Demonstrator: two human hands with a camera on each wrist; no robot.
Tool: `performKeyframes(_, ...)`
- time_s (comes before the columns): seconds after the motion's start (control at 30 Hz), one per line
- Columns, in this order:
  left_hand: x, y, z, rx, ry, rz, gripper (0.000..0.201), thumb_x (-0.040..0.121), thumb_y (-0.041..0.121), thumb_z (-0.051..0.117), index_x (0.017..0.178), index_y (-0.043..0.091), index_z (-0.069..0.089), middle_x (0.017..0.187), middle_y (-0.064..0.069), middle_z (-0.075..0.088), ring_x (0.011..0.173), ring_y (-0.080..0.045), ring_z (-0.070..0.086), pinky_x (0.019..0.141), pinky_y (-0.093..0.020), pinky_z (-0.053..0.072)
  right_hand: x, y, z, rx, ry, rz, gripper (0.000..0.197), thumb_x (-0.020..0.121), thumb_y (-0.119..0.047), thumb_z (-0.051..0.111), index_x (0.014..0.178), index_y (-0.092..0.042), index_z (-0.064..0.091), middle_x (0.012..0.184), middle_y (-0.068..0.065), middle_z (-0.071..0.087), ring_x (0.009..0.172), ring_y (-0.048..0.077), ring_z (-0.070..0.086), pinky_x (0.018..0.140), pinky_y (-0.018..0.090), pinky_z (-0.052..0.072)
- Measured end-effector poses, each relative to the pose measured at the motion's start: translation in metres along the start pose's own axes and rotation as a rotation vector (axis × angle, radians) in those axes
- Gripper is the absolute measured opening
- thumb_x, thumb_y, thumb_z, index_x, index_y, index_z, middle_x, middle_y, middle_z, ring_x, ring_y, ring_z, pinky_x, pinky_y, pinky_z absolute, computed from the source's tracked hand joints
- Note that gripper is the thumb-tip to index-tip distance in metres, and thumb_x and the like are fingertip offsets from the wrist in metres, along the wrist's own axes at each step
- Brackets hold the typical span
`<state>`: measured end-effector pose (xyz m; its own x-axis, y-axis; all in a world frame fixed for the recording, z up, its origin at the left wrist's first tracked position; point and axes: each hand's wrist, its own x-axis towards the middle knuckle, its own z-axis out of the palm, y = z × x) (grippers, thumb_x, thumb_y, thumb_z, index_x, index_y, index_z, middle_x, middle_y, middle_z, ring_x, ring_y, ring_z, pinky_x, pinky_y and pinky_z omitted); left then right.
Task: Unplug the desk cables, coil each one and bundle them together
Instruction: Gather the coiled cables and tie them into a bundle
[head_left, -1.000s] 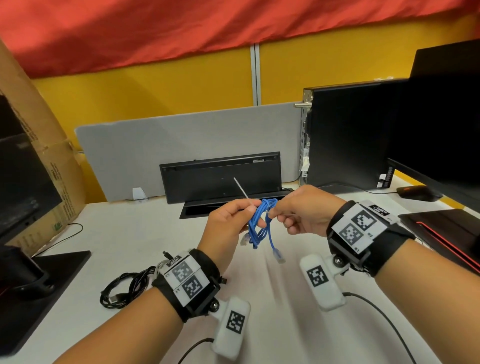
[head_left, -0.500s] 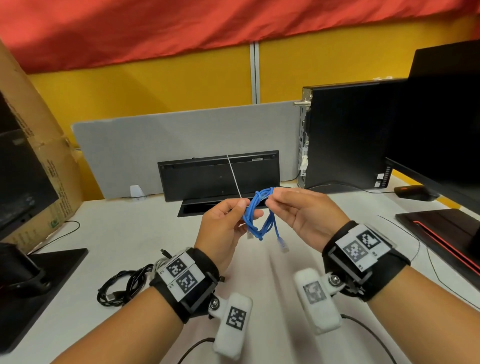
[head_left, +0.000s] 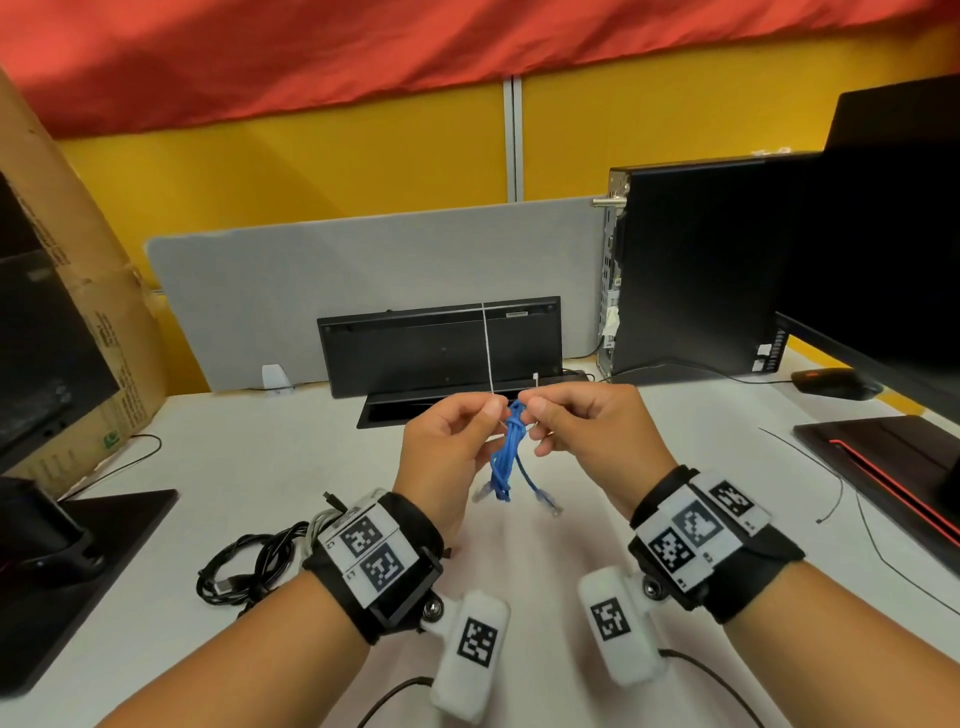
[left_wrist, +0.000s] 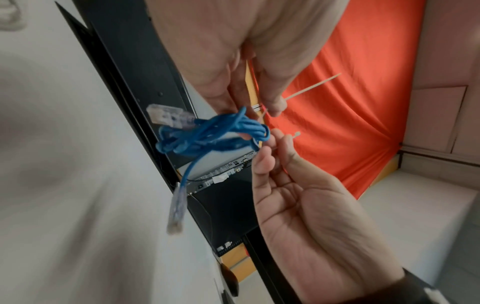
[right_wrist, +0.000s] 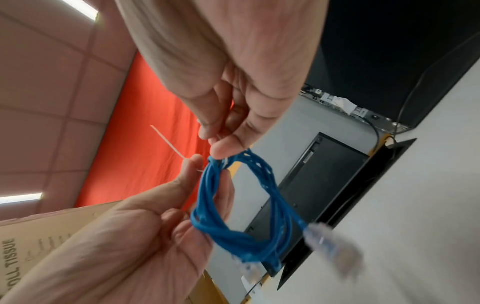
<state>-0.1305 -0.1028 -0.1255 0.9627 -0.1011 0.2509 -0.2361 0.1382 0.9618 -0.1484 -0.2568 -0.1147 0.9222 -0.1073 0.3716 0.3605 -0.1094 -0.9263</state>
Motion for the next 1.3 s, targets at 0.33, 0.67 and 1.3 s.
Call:
performKeyframes(0.33, -0.004, -0.004, -0.005, -0.027, -0.089, -0.055, 0.017, 0.093, 0.013, 0.060, 0.100, 0.003, 0.072, 0.091, -0.014, 0.075, 0.087, -0.027, 0.073, 0.077, -0.028, 0.059, -0.002, 0.015, -0.001, -0.103, -0.029, 0.060, 0.011, 0.087, -0.010, 0.068, 0.088, -0.015, 0.078, 0.073, 0.001, 0.074, 0.058, 0.013, 0.067, 0.060, 0.022, 0.055)
performKeyframes(0.67, -0.001, -0.006, -0.006, -0.083, -0.080, -0.106, 0.018, 0.092, 0.007, 0.060, 0.104, -0.002, 0.071, 0.097, -0.014, 0.074, 0.090, -0.026, 0.073, 0.077, -0.027, 0.058, 0.001, 0.022, 0.009, -0.330, -0.036, -0.074, 0.009, 0.086, -0.017, 0.070, 0.091, -0.017, 0.078, 0.081, -0.008, 0.066, 0.065, -0.003, 0.059, 0.063, 0.014, 0.044)
performKeyframes(1.3, 0.025, 0.025, -0.072, 0.968, -0.342, 0.020, 0.011, 0.086, 0.020, 0.071, 0.088, 0.012, 0.077, 0.075, 0.014, 0.069, 0.065, 0.001, 0.062, 0.060, -0.017, 0.050, -0.003, 0.028, 0.014, -0.678, -0.044, -0.174, 0.014, 0.089, -0.019, 0.065, 0.078, -0.021, 0.074, 0.087, -0.008, 0.059, 0.072, -0.002, 0.049, 0.065, 0.008, 0.031)
